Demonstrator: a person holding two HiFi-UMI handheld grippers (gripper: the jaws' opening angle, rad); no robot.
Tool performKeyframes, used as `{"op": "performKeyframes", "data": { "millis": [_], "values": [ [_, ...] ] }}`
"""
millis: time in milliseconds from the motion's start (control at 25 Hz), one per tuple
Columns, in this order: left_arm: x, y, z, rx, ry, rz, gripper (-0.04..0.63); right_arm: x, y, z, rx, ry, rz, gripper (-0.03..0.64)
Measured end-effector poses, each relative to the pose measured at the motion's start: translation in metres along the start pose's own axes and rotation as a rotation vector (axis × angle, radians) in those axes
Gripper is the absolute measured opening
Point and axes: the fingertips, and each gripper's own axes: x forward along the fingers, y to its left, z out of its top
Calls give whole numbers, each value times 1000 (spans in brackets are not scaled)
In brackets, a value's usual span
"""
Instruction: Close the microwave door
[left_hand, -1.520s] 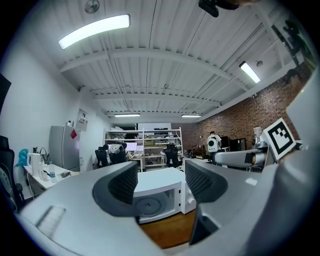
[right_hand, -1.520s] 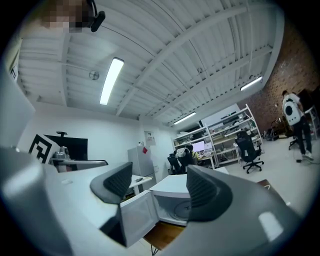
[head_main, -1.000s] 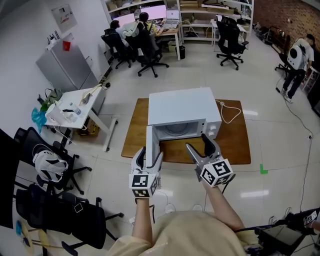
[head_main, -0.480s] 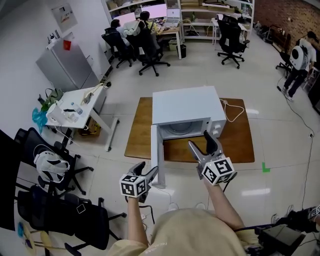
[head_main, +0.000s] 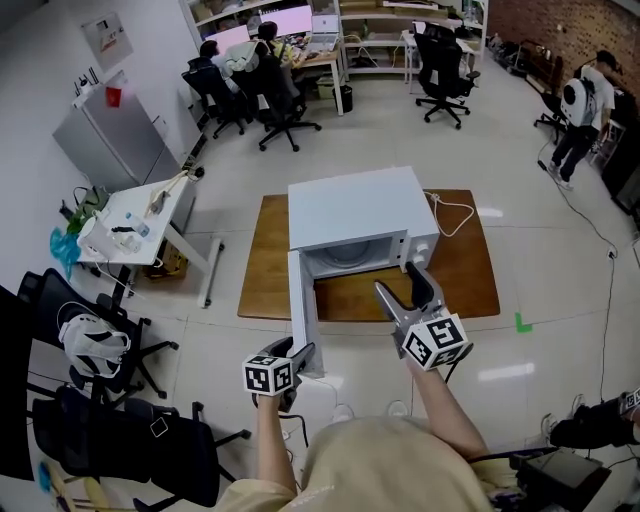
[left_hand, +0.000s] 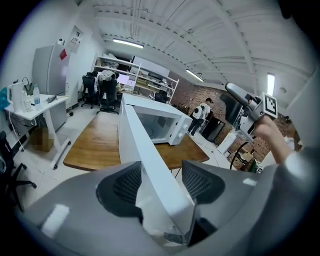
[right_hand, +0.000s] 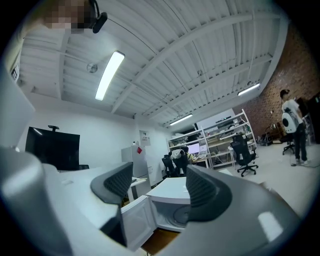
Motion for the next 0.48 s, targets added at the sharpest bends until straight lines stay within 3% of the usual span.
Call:
{"op": "performKeyframes", "data": {
  "millis": [200, 480],
  "values": [
    [-3, 7, 1, 0, 19, 15, 232, 2, -1, 1, 4, 3, -25, 322],
    [2, -4, 5, -17, 46, -49, 218, 6, 1, 4, -1, 5, -33, 321]
  ]
}}
